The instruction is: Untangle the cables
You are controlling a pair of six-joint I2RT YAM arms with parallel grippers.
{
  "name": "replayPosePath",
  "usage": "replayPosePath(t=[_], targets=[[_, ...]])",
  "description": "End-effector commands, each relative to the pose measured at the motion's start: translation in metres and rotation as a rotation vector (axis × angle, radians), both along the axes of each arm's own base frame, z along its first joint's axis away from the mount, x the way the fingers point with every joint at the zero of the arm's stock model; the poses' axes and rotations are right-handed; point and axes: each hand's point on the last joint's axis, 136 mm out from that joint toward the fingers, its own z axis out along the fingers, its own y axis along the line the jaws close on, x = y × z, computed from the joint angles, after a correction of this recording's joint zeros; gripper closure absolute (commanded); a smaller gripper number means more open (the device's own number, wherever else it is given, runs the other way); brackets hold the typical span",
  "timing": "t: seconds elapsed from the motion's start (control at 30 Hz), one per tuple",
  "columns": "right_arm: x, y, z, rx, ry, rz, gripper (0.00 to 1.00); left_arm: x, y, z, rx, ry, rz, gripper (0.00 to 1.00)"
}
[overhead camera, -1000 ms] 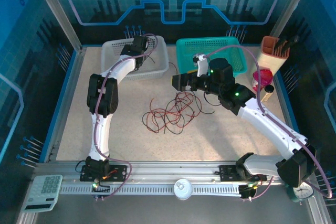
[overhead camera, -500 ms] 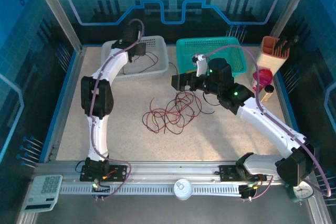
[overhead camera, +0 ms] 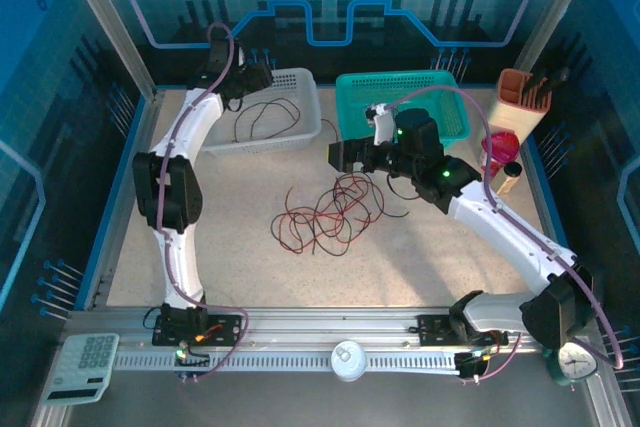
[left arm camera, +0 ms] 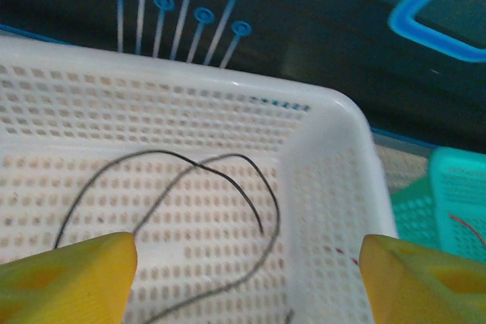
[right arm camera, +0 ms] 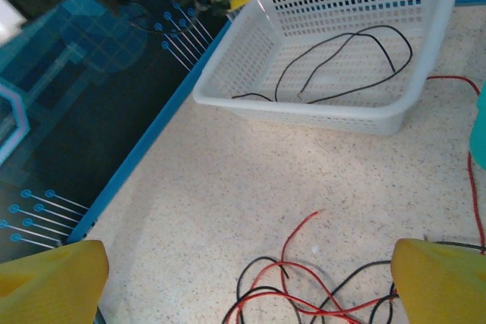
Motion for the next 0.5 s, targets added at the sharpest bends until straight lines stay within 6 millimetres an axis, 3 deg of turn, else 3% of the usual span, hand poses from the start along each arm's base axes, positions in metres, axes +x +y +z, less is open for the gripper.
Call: replayPosePath(t=[0.0, 0.1, 0.23, 0.47], targets=[[-0.001, -0.008, -0.031, -0.040, 0.090, -0.003, 0.07, -0.029, -0.031, 0.065, -0.082, -0.116, -0.098, 0.20], [0.001, -0.016, -0.051, -0.059, 0.134, -0.026, 0.13, -0.059, -0.050, 0.083, -0.093, -0.147, -0.154, 0.19], [0.005, -0.032, -0.085, -0.132, 0.198, -0.065, 0.21, -0.106, -0.074, 0.090, -0.121, -0.161, -0.217, 0.18], [0.019, -0.062, -0.144, -0.227, 0.306, -0.163, 0.29, -0.180, -0.101, 0.062, -0.197, -0.162, -0.241, 0.16]])
